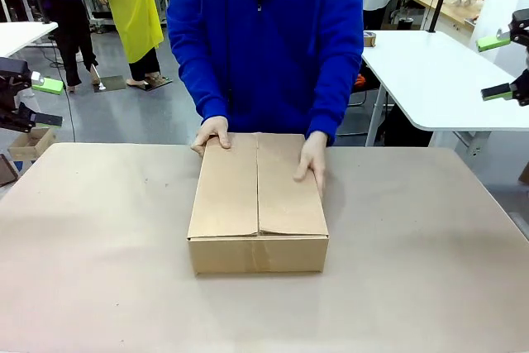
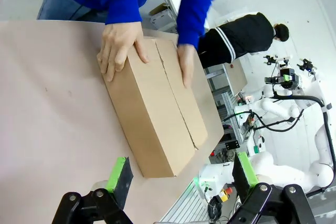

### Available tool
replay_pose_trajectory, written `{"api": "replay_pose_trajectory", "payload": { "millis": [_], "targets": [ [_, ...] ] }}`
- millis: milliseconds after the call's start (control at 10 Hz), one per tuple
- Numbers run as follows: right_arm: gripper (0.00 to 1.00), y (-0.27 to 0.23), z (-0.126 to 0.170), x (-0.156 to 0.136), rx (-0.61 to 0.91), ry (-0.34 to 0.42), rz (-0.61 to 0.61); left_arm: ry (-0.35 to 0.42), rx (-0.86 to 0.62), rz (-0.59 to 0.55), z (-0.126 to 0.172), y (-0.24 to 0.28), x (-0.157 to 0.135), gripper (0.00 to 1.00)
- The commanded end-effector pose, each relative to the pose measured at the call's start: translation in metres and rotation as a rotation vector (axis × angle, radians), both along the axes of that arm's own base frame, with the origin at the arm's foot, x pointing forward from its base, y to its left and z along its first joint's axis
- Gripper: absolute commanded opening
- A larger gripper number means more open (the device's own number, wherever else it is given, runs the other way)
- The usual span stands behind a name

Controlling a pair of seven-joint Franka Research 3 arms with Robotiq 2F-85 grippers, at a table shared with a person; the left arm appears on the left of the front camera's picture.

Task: Pack the gift set into the box.
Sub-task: Press and hold the closed box until the human finishes sealing it.

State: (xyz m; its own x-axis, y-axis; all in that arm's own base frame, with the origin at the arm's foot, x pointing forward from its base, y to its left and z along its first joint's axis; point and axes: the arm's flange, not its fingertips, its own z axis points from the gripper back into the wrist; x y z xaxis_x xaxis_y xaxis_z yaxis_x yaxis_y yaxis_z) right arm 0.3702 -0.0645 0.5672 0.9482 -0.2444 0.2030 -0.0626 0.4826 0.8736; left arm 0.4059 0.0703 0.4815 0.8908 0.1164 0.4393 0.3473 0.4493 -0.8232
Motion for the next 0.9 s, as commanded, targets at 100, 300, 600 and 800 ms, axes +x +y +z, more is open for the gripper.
{"api": "replay_pose_trajectory", "payload": {
  "millis": [100, 300, 600, 800],
  "targets": [
    [1.00, 0.001, 0.003, 0.002, 0.017, -0.012, 0.002, -0.012, -0.021, 0.010, 0.000, -0.003, -0.001, 1.00],
    [1.00, 0.051, -0.006, 0.011, 0.048, -0.135, 0.262, -0.162, -0.001, -0.066, 0.006, -0.042, -0.006, 1.00],
    [1.00, 0.161, -0.052, 0.038, 0.189, -0.507, 0.681, -0.741, -0.052, -0.164, -0.034, -0.177, -0.029, 1.00],
    [1.00, 0.200, -0.096, 0.020, 0.394, -0.600, 0.968, -0.958, 0.031, -0.125, -0.053, -0.204, -0.040, 1.00]
  ]
}}
